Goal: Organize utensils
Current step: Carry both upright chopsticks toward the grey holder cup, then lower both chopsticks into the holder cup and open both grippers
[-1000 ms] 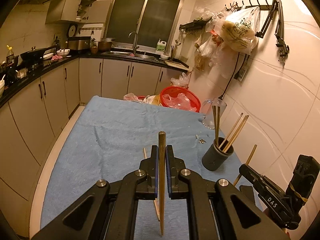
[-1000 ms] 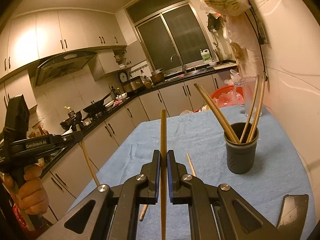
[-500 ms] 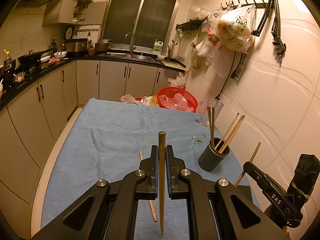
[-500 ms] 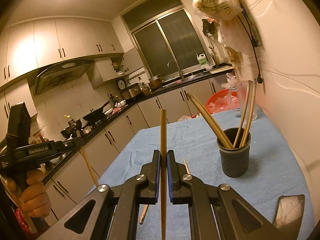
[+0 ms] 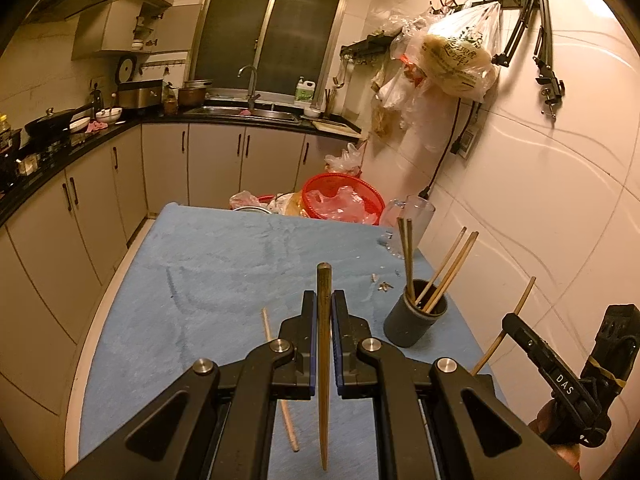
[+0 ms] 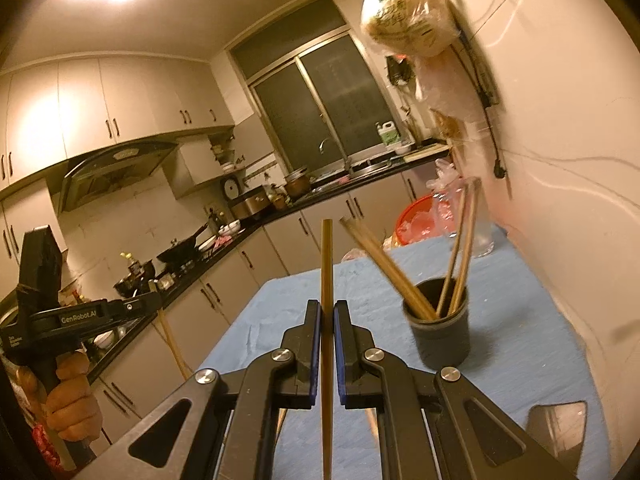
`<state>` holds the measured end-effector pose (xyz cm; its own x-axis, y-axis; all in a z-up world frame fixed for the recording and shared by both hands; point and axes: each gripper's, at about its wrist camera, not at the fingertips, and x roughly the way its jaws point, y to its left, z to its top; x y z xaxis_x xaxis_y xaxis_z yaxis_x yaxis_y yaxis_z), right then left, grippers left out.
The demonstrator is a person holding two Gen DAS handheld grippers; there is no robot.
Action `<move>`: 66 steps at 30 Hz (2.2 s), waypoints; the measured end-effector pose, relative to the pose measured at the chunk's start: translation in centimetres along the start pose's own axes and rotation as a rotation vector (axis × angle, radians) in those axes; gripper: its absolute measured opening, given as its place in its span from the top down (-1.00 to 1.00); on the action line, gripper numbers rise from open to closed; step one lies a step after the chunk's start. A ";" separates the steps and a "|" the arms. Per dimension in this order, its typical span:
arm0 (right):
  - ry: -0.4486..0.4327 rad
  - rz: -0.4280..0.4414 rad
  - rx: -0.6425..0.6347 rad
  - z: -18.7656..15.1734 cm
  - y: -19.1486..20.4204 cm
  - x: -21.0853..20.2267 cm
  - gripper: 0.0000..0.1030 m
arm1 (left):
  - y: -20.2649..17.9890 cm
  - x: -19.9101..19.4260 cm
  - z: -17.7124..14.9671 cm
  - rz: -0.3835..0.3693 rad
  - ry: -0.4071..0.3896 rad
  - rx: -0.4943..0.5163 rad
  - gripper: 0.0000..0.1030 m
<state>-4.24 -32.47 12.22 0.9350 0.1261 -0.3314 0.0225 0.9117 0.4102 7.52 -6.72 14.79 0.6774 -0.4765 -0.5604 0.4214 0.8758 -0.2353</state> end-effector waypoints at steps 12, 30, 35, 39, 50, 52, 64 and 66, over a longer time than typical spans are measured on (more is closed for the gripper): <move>-0.069 -0.056 0.048 4.0 -3.5 -1.6 0.87 | -4.4 1.8 3.5 -0.041 -0.023 0.044 0.87; -0.176 -0.118 0.045 10.2 -6.2 -0.9 0.87 | -9.3 5.9 8.3 -0.107 -0.056 0.043 0.87; -0.204 -0.136 0.053 11.4 -7.0 -0.4 0.87 | -10.4 6.8 9.5 -0.110 -0.093 0.025 0.87; -0.224 -0.149 0.050 11.9 -7.1 0.3 0.87 | -11.2 7.5 10.3 -0.100 -0.141 0.014 0.87; -0.218 -0.168 0.056 12.4 -8.3 3.4 0.87 | -11.8 12.0 10.4 -0.106 -0.140 -0.034 0.86; -0.204 -0.173 0.053 12.1 -8.6 4.4 0.87 | -11.8 12.8 10.1 -0.106 -0.137 -0.031 0.86; -0.161 -0.215 0.002 10.7 -9.0 7.7 0.87 | -12.3 16.0 8.0 -0.112 -0.098 0.018 0.86; -0.147 -0.215 -0.001 10.4 -9.1 7.9 0.87 | -12.3 16.5 7.1 -0.104 -0.086 0.034 0.86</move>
<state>6.64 -43.82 14.68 0.9502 -0.1290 -0.2837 0.2261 0.9119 0.3426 17.77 -25.89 14.09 0.6776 -0.5709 -0.4636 0.5113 0.8188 -0.2610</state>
